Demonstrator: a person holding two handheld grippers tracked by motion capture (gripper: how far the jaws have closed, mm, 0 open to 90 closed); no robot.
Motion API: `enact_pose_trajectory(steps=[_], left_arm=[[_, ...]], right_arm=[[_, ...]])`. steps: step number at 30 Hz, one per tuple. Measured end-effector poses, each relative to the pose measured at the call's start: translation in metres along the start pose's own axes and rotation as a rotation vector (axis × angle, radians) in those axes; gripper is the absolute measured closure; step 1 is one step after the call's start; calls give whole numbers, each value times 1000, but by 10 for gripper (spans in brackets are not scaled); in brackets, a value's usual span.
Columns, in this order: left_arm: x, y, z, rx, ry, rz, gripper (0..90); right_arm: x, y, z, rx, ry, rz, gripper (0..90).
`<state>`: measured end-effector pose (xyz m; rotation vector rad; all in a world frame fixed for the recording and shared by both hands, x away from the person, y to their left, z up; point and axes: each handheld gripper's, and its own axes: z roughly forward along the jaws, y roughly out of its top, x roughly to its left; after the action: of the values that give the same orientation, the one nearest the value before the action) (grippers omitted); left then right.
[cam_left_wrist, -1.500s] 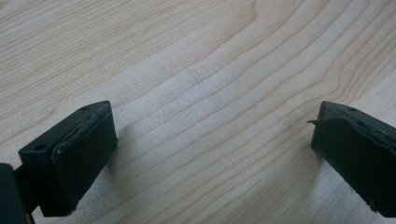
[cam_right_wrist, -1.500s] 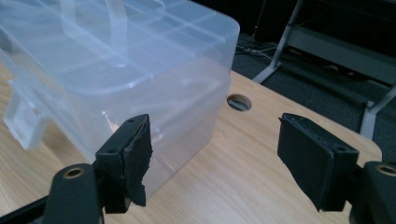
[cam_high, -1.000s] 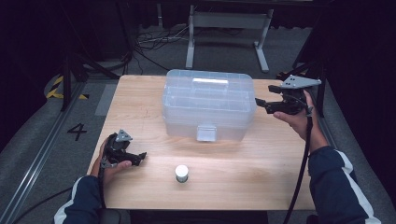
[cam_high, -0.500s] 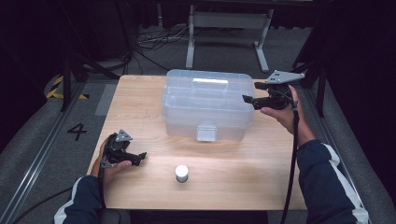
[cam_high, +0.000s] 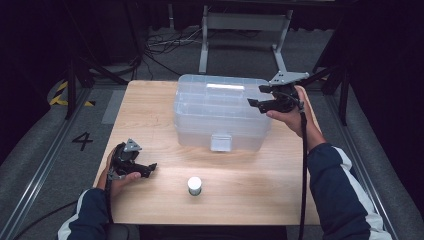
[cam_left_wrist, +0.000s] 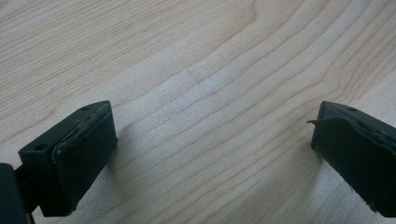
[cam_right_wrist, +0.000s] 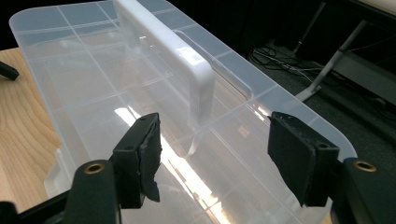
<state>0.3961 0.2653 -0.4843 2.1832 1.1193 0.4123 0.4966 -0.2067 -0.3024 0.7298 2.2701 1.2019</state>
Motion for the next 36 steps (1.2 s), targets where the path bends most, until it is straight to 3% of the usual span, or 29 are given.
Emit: enact_pose_trajectory(steps=[18, 23, 26, 27, 29, 31, 34, 35, 36], left_arm=[[0, 0, 0, 1, 0, 1, 4], [1, 1, -1, 0, -7, 23, 14], [2, 4, -1, -22, -11, 41, 156], [2, 4, -1, -22, -11, 41, 167], [3, 11, -1, -20, -9, 35, 210], [4, 22, -4, -55, -12, 39, 227], [1, 46, -2, -88, -25, 50, 230], [1, 46, -2, -88, -25, 50, 226], [-4, 60, 3, -104, -52, 69, 220]], right_arm=[[9, 18, 29, 63, 22, -31, 486], [9, 24, 35, 66, 21, -22, 532], [13, 27, 40, 81, -1, -40, 618], [13, 28, 41, 81, -7, -37, 638], [12, 28, 41, 85, -15, -30, 670], [12, 29, 43, 91, -31, -9, 692], [15, 30, 44, 108, -68, -23, 704], [15, 30, 44, 108, -68, -23, 704], [16, 30, 44, 112, -73, -31, 709]])
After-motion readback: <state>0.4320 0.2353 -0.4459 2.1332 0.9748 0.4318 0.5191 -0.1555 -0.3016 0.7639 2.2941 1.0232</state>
